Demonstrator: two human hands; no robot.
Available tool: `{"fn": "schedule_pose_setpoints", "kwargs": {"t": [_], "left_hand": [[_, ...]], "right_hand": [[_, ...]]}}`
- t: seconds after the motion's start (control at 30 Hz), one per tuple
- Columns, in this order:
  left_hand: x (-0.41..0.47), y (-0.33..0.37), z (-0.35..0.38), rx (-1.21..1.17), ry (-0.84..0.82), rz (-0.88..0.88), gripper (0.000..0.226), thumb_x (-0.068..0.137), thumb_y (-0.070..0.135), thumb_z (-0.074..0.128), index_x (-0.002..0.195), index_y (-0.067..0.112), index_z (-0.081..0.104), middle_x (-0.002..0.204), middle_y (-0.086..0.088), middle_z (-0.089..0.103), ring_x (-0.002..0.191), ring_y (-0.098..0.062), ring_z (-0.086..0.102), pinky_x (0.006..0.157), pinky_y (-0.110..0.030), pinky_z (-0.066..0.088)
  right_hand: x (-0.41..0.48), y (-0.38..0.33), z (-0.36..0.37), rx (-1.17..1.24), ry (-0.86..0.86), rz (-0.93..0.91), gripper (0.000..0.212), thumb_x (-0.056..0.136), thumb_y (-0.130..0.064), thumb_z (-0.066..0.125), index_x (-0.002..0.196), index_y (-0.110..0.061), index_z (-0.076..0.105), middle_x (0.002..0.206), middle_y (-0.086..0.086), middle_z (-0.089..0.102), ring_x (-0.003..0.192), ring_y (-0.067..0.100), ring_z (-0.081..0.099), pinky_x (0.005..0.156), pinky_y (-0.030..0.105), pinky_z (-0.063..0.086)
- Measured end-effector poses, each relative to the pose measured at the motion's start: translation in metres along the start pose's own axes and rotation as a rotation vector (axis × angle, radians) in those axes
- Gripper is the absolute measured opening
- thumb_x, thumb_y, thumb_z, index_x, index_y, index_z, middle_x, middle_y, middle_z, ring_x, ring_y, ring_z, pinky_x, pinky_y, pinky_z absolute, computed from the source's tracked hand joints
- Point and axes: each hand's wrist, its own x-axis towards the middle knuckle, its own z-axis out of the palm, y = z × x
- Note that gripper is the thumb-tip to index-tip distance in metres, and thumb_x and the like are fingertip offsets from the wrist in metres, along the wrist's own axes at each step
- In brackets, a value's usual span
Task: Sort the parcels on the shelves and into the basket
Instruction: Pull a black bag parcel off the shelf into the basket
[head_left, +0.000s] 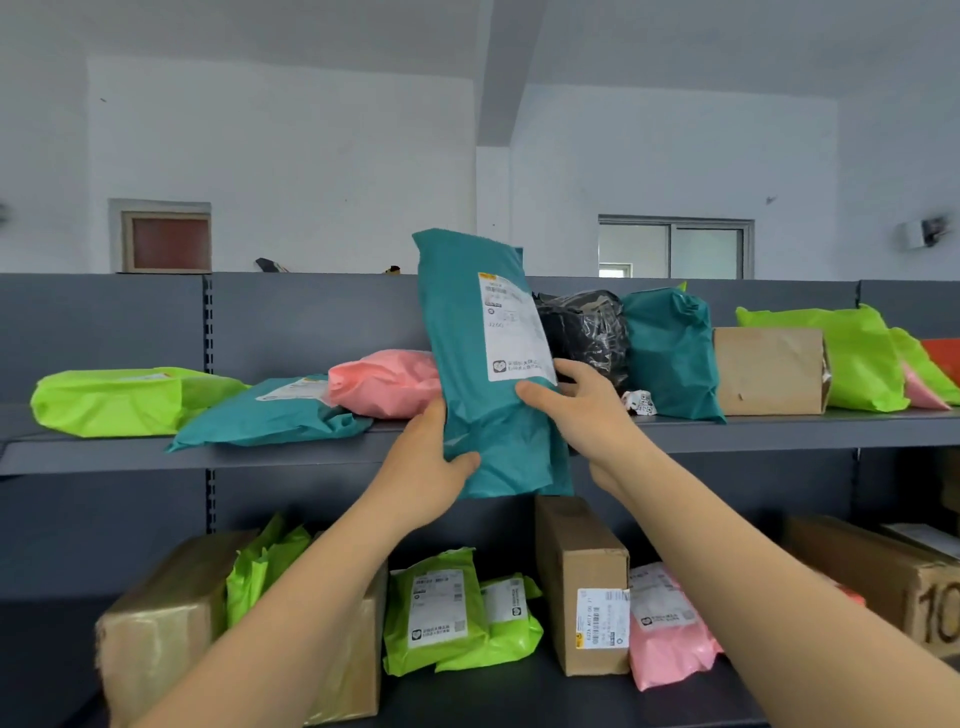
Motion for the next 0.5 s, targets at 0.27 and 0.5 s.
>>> {"fn": "schedule_pose_setpoints", "kwargs": {"t": [0.27,0.5], "left_hand": [[0.001,0.008,-0.006,-0.353,0.171,-0.031,0.039,0.092,0.028,0.059,0.128,0.022,0.047,0.124,0.010,0.059,0.109,-0.006,0.057,0.092,-0.026,0.049],[0.008,0.015,-0.016,-0.016,0.314,0.044,0.064,0.087,0.045,0.059,0.141,0.024,0.031,0.125,0.005,0.050,0.110,-0.014,0.053,0.096,-0.034,0.046]], "right_hand": [[-0.006,-0.007,0.014,-0.101,0.050,-0.282,0.052,0.077,-0.025,0.076,0.123,-0.027,0.052,0.116,-0.007,0.059,0.107,0.016,0.059,0.090,0.042,0.052],[0.005,-0.010,0.003,-0.149,0.051,-0.096,0.052,0.083,-0.046,0.064,0.129,-0.024,0.052,0.118,0.000,0.063,0.098,0.016,0.064,0.082,0.033,0.054]]}}
